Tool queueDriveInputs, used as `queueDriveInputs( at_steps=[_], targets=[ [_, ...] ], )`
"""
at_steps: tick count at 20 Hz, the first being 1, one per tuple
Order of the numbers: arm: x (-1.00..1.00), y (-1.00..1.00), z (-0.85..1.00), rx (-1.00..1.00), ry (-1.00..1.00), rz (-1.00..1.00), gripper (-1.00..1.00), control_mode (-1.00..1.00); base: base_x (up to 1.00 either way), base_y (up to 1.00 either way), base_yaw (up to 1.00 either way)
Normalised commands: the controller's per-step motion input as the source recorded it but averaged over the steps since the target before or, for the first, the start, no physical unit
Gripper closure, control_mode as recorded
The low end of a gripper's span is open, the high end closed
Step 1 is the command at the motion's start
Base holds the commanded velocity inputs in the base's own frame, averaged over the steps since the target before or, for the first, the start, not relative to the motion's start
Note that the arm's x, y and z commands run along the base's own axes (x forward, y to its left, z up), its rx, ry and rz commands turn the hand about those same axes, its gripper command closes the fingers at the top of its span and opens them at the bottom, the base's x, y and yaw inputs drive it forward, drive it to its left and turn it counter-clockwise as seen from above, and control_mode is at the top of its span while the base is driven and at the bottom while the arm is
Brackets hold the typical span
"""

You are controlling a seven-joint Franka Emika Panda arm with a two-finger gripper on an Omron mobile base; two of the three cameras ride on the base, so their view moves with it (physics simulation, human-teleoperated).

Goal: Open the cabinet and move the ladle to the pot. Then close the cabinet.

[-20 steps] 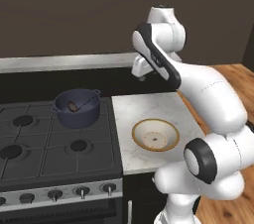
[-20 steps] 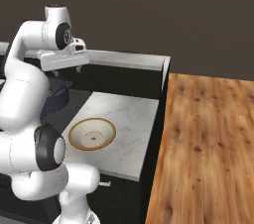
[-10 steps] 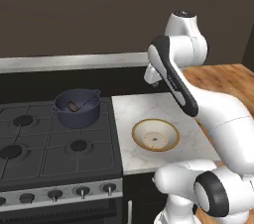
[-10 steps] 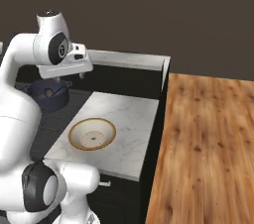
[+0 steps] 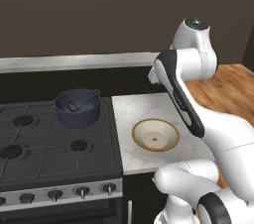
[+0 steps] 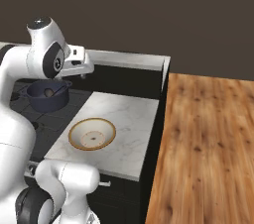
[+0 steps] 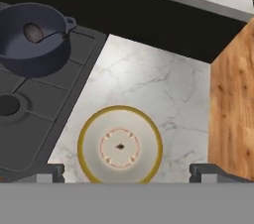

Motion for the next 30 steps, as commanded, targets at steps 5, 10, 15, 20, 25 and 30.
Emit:
queueDriveInputs(
  at_steps=[5, 10, 15, 20, 25, 30],
  targets=[
    [0.0, -0.08, 0.31, 0.14, -0.09, -0.12, -1.0, -1.0, 0.0, 0.0, 0.0],
    [-0.01, -0.06, 0.16, 0.12, -0.09, -0.13, -1.0, -1.0, 0.0, 0.0, 0.0],
    [-0.13, -0.06, 0.02, 0.08, -0.11, -0.13, -1.0, -1.0, 0.0, 0.0, 0.0],
    [-0.12, -0.05, 0.02, 0.04, -0.09, -0.1, -1.0, -1.0, 0.0, 0.0, 0.0],
    [-0.03, -0.08, 0.05, 0.01, -0.02, -0.01, -1.0, -1.0, 0.0, 0.0, 0.0],
    [-0.21, -0.02, 0.04, 0.0, -0.05, 0.0, -1.0, -1.0, 0.0, 0.0, 0.0]
  ],
)
